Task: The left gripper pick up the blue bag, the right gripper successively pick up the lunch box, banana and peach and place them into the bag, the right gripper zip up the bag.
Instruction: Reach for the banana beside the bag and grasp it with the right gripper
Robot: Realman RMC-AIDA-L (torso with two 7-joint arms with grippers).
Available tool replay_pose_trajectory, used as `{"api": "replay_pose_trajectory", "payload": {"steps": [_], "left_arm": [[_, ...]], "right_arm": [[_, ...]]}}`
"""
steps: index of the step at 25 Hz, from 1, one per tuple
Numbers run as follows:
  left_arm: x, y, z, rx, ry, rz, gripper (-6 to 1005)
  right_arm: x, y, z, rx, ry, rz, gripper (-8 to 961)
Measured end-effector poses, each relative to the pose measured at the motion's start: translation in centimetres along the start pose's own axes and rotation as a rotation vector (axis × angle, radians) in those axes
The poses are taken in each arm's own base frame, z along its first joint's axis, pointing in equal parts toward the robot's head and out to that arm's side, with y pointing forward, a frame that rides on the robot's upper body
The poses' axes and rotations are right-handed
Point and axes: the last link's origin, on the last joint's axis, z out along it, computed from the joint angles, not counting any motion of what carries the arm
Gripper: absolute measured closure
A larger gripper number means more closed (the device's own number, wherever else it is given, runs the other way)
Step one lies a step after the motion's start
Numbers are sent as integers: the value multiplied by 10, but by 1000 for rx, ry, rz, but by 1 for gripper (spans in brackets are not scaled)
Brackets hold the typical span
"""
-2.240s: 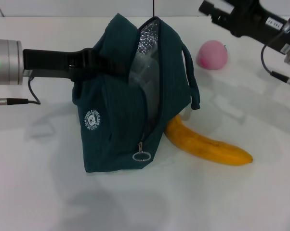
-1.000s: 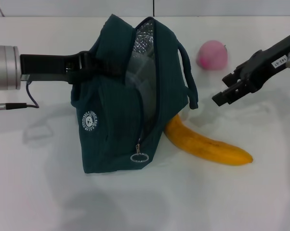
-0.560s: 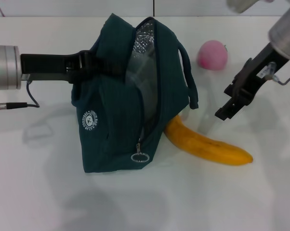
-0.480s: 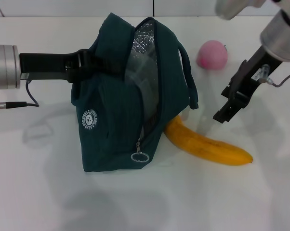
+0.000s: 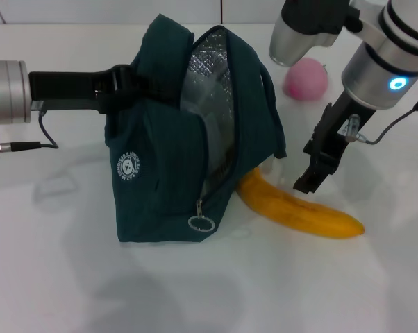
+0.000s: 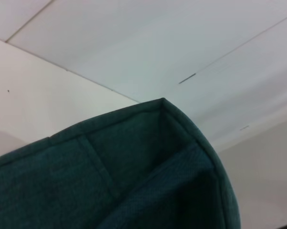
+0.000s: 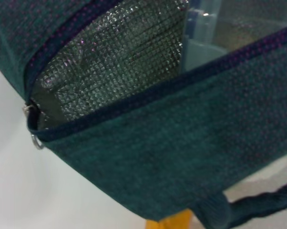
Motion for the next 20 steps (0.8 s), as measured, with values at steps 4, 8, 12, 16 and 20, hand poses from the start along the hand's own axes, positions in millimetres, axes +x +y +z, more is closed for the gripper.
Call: {"api": "replay_pose_trajectory", "payload": {"steps": [4, 8, 12, 16, 20], "left_arm": [[0, 0, -1, -8, 12, -1, 977], [-2, -1, 0, -11, 11, -1, 977], [-2, -2, 0, -10, 12, -1, 977], [-3, -2, 0, -10, 12, -2, 977], [-3, -2, 0, -10, 13, -2, 976]], "right_arm": [[-1, 3, 5, -28, -13, 6, 242], [-1, 7, 11, -75, -26, 23, 243], [-1, 10, 18, -79, -4, 11, 246], [-2, 12, 25, -62, 15, -2, 254], [-3, 13, 27, -60, 13, -7, 262]]}}
